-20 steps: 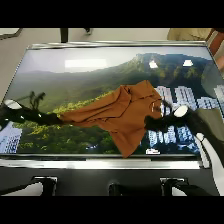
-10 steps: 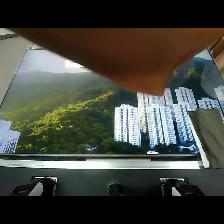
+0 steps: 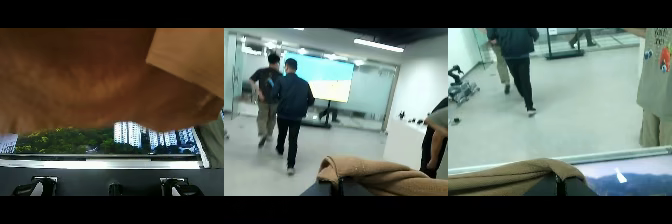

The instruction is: Fold the shirts.

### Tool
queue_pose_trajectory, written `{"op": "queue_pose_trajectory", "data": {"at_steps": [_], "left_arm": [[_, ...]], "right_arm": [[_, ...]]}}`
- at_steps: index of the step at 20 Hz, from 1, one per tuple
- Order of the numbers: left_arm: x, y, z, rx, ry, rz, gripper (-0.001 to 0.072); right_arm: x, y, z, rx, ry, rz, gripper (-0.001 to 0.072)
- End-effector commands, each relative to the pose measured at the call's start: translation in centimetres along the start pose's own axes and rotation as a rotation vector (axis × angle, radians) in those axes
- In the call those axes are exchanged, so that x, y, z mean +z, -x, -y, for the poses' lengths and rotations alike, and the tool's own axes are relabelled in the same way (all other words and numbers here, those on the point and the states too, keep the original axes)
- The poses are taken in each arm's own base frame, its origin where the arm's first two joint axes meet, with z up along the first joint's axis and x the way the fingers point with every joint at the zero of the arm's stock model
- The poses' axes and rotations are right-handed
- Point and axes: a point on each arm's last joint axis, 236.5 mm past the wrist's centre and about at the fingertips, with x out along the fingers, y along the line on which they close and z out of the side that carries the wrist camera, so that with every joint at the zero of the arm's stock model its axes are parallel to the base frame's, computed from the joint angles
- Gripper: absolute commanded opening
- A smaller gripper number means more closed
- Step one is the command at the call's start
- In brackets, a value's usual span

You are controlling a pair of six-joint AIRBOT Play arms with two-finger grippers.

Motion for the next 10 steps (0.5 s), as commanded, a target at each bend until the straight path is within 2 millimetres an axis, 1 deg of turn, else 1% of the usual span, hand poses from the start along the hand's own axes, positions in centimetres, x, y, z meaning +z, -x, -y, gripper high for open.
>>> {"op": "queue_pose_trajectory", "data": {"at_steps": [1, 2, 3, 4, 5, 6, 7, 8, 9, 10], "left_arm": [[-6.0, -1.3, -2.3, 0.061, -0.017, -0.237, 0.0037], [-9.5, -2.1, -3.5, 0.081, -0.007, -0.360, 0.0037], [-13.9, -2.9, -4.9, 0.098, 0.016, -0.503, 0.0037], [-18.7, -3.5, -6.3, 0.110, 0.043, -0.645, 0.0037], [-23.3, -4.1, -7.6, 0.117, 0.072, -0.765, 0.0038], [-28.1, -4.5, -8.9, 0.132, 0.111, -0.873, 0.0038], [-33.3, -4.7, -10.3, 0.147, 0.152, -0.981, 0.0038], [-37.9, -4.8, -11.5, 0.157, 0.178, -1.069, 0.0038], [-42.4, -4.9, -12.8, 0.174, 0.207, -1.147, 0.0038], [-46.4, -5.2, -14.1, 0.194, 0.239, -1.210, 0.0038]], "right_arm": [[-5.9, -2.9, 0.4, -0.028, -0.008, -0.243, 0.0039], [-9.7, -4.8, 0.5, -0.040, -0.006, -0.391, 0.0040], [-13.7, -6.5, 0.3, -0.037, -0.003, -0.542, 0.0040], [-18.0, -8.8, 0.0, -0.023, 0.011, -0.689, 0.0040], [-21.9, -11.1, -0.6, 0.004, 0.017, -0.804, 0.0040], [-26.1, -13.8, -1.2, 0.032, 0.009, -0.906, 0.0040], [-30.2, -16.6, -2.0, 0.059, -0.016, -0.983, 0.0040], [-33.7, -19.2, -2.6, 0.078, -0.044, -1.035, 0.0040], [-37.1, -22.2, -3.3, 0.099, -0.089, -1.056, 0.0040], [-39.9, -24.8, -4.1, 0.111, -0.151, -1.060, 0.0040]]}}
